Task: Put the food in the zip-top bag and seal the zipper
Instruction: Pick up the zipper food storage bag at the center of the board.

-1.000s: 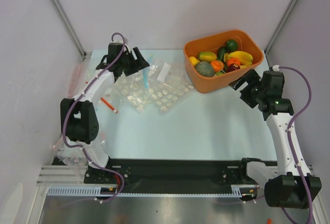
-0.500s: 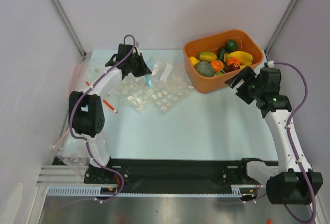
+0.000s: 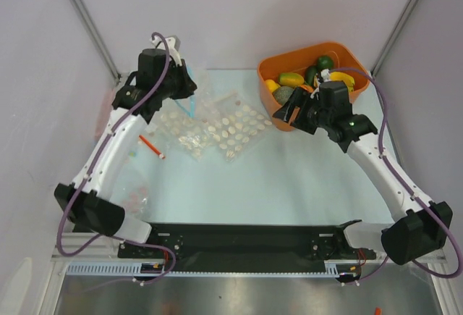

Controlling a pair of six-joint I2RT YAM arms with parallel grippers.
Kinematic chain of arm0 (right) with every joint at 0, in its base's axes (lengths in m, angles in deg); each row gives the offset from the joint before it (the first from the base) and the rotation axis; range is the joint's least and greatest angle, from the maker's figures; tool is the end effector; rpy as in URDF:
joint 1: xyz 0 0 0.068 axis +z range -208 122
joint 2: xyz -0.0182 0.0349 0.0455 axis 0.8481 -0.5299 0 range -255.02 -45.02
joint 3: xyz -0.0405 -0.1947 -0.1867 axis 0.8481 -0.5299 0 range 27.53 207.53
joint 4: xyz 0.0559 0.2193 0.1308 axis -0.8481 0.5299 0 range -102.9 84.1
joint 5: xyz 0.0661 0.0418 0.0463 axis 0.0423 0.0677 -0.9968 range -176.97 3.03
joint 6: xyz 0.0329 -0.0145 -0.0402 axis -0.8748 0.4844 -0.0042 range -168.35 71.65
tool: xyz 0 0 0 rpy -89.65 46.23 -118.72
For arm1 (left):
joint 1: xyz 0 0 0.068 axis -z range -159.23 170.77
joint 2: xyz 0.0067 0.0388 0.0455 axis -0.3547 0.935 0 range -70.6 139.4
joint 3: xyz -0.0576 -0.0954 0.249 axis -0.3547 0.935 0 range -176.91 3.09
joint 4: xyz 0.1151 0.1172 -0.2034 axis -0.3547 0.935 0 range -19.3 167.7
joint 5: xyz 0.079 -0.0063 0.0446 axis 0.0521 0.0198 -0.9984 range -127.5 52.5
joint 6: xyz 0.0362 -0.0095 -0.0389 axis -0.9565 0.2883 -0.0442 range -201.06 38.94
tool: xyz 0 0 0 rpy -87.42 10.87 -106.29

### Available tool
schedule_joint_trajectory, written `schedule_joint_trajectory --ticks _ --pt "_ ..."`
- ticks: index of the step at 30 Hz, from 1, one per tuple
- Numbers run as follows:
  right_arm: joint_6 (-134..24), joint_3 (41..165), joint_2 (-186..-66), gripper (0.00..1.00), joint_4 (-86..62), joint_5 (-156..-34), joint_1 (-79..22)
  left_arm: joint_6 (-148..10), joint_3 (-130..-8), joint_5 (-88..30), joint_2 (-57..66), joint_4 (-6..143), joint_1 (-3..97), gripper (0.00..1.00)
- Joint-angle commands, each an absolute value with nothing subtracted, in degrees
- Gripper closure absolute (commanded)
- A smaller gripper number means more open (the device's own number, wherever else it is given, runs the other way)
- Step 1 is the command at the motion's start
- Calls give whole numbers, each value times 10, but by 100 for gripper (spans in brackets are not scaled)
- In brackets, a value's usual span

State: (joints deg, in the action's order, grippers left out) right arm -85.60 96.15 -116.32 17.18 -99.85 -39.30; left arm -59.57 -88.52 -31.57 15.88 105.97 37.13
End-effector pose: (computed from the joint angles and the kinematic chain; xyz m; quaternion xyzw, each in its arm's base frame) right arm 0.2572 0.0955 0.3532 0.0876 0.8696 0.3102 0.3741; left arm 0.3224 -0.0985 0.4037 -0.0130 0.8658 -0.2041 0.4568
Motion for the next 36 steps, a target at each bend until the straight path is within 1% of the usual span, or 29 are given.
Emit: schedule_joint_trajectory --ticks 1,3,7,10,14,17,19,27,30,33,36 --pt "-839 1007 -1181 21 130 -1011 -366 -656 -916 -415 108 1134 446 100" --pt "-841 1011 -1193 21 110 -1029 -356 -667 -913 -459 92 1149 472 100" --pt "-849 1013 -1203 24 91 -1031 -336 -690 -876 -492 81 1153 523 100" --pt "-857 1008 -1202 28 78 -1035 -330 -695 -830 -496 71 1139 553 99" --pt "-861 1004 -1198 31 77 -1030 -321 -696 -736 -488 52 1067 595 100" --pt "-877 1001 -1196 34 75 -1024 -317 -694 -700 -482 46 1040 616 100" --pt "-896 996 -1195 38 69 -1022 -317 -699 -678 -480 38 1009 630 100" --pt "-937 1007 -1210 39 56 -1021 -296 -710 -650 -433 11 957 643 100" --pt "-955 1001 -1221 40 39 -1018 -284 -712 -647 -430 14 950 648 100" --pt "-975 1003 -1238 44 23 -1016 -270 -715 -644 -432 20 945 655 100" --pt "-987 1013 -1260 44 9 -1019 -258 -720 -644 -434 24 936 664 100"
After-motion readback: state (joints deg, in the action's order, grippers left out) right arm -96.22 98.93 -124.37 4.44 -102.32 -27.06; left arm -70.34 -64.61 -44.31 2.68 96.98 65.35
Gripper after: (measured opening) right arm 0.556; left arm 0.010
